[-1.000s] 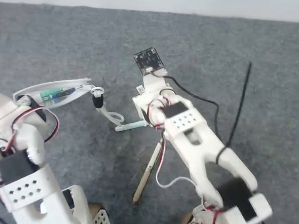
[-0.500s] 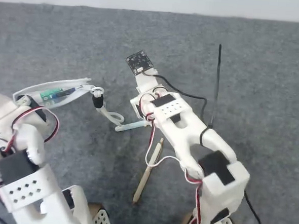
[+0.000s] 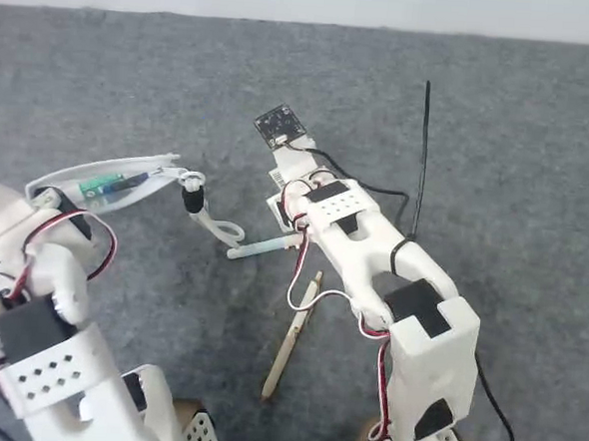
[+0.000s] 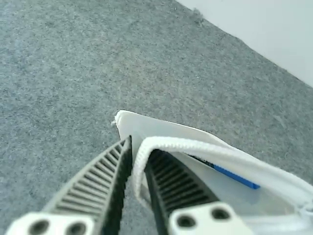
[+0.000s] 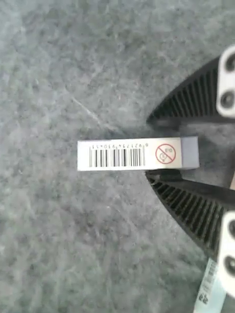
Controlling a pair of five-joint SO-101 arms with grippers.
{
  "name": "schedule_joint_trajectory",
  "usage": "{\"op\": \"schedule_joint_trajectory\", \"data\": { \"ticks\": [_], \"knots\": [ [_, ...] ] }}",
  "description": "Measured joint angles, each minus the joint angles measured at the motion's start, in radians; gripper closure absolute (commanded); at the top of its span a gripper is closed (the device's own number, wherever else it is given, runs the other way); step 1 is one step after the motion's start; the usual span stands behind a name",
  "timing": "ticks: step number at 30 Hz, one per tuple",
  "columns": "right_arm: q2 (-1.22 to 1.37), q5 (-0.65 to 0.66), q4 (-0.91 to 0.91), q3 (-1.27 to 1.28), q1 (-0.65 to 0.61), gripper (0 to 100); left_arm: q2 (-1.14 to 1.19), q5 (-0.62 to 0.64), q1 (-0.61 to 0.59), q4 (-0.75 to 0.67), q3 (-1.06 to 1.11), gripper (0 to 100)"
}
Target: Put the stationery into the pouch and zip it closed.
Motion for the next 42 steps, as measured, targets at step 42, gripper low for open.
{"op": "schedule_joint_trajectory", "data": {
  "ticks": [42],
  "knots": [
    [-0.279, 0.215, 0.631, -0.003, 0.02, 87.6, 0.0, 0.0, 0.0, 0.0, 0.0, 99]
  ]
}}
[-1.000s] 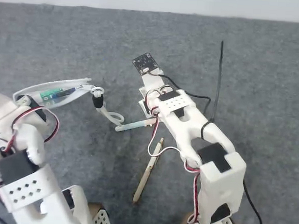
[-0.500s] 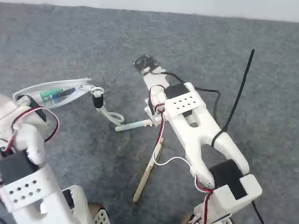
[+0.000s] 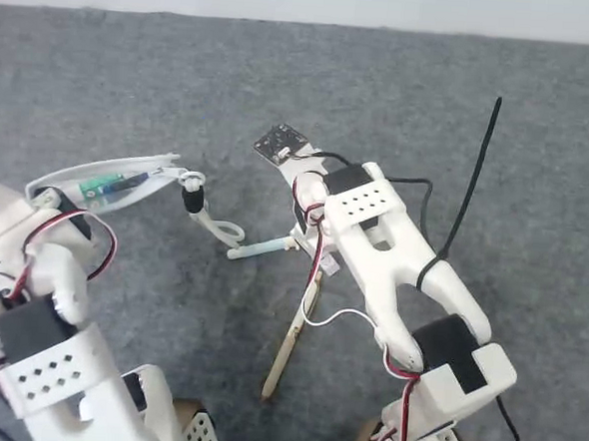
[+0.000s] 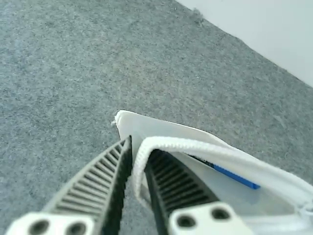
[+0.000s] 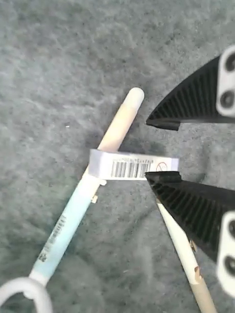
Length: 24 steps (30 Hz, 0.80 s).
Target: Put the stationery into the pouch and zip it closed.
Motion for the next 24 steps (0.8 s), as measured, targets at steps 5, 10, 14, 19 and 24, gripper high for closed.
{"op": "schedule_joint_trajectory", "data": {
  "ticks": [5, 10, 14, 19, 24],
  "knots": [
    [0.0, -0.044, 0.0, -0.021, 0.0, 87.7, 0.0, 0.0, 0.0, 0.0, 0.0, 99],
    [0.005, -0.063, 0.0, -0.021, -0.023, 87.9, 0.0, 0.0, 0.0, 0.0, 0.0, 99],
    [0.083, -0.063, -0.048, -0.023, -0.037, 87.9, 0.0, 0.0, 0.0, 0.0, 0.0, 99],
    [0.141, -0.063, -0.087, -0.023, -0.048, 88.0, 0.0, 0.0, 0.0, 0.0, 0.0, 99],
    [0.146, -0.063, -0.1, -0.023, -0.048, 98.5, 0.0, 0.0, 0.0, 0.0, 0.0, 99]
  ]
}}
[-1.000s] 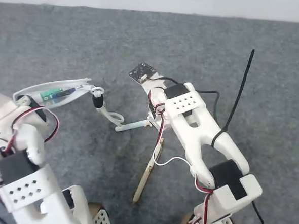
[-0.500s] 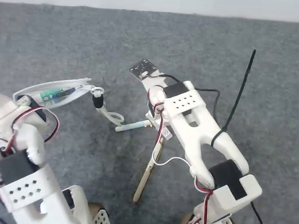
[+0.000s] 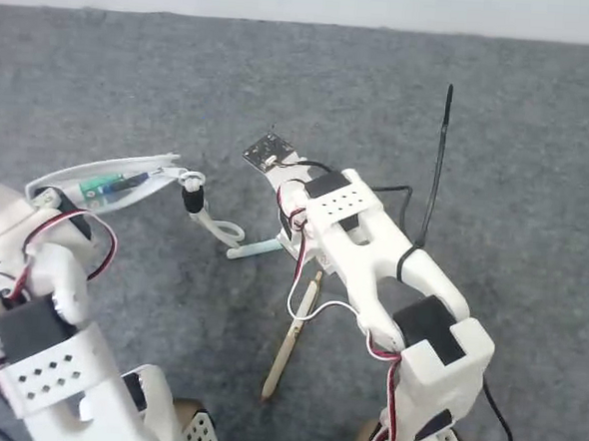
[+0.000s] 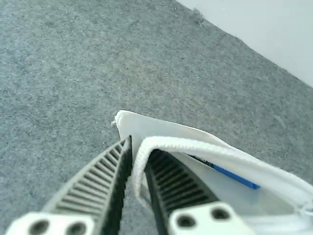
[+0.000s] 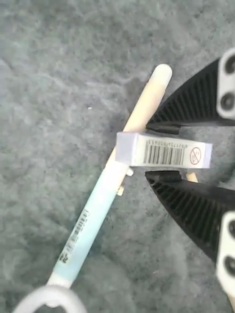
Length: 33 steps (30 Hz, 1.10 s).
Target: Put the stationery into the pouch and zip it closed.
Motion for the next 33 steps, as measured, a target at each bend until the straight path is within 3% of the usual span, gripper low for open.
{"op": "schedule_joint_trajectory", "data": {
  "ticks": [8, 20, 33],
  "knots": [
    [0.002, 0.0, 0.005, -0.035, 0.0, 99.2, 0.0, 0.0, 0.0, 0.0, 0.0, 99],
    [-0.008, -0.005, 0.184, -0.166, -0.003, 99.2, 0.0, 0.0, 0.0, -0.018, 0.012, 99],
    [-0.31, -0.005, 0.388, -0.167, -0.071, 99.2, 0.0, 0.0, 0.0, -0.02, 0.012, 99]
  ]
}}
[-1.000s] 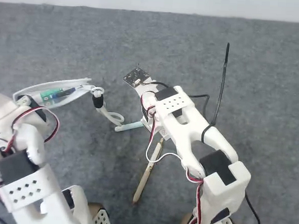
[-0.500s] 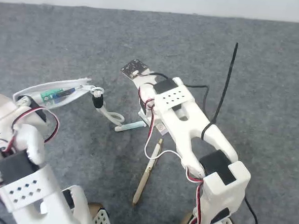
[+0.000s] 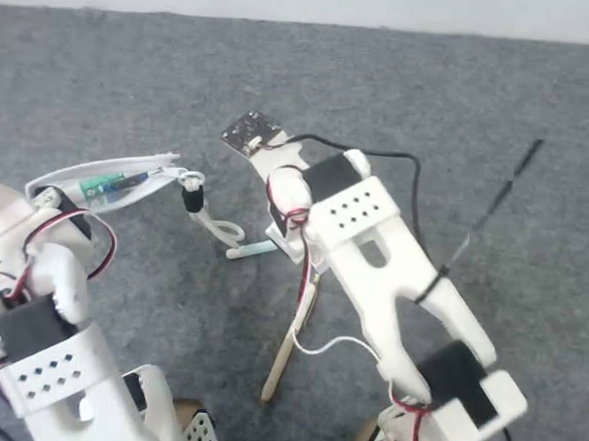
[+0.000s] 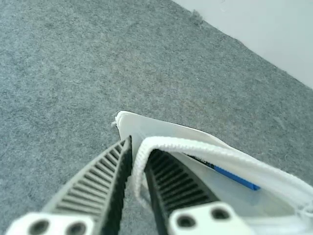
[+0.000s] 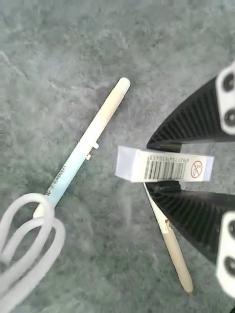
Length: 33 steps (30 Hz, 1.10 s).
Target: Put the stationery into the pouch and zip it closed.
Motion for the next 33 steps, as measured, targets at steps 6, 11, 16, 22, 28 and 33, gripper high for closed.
{"op": "schedule_joint_trajectory", "data": {
  "ticks": [6, 11, 16, 22, 28, 33],
  "knots": [
    [-0.152, 0.0, -0.021, 0.086, -0.049, 99.1, 0.0, 0.0, 0.0, 0.0, 0.0, 99],
    [-0.342, 0.0, -0.15, 0.255, -0.078, 99.1, 0.0, 0.0, 0.029, 0.0, 0.0, 99],
    [-0.551, -0.04, -0.325, 0.454, -0.083, 99.1, 0.0, 0.0, 0.029, 0.0, 0.0, 99],
    [-0.778, -0.229, -0.539, 0.666, -0.083, 99.1, 0.0, 0.0, 0.061, 0.0, 0.0, 99],
    [-0.968, -0.324, -0.749, 0.852, -0.083, 99.1, 0.0, -0.012, 0.141, 0.0, 0.008, 99],
    [-1.108, -0.341, -0.95, 1.007, -0.083, 99.1, 0.0, -0.017, 0.195, 0.0, 0.023, 99]
  ]
}}
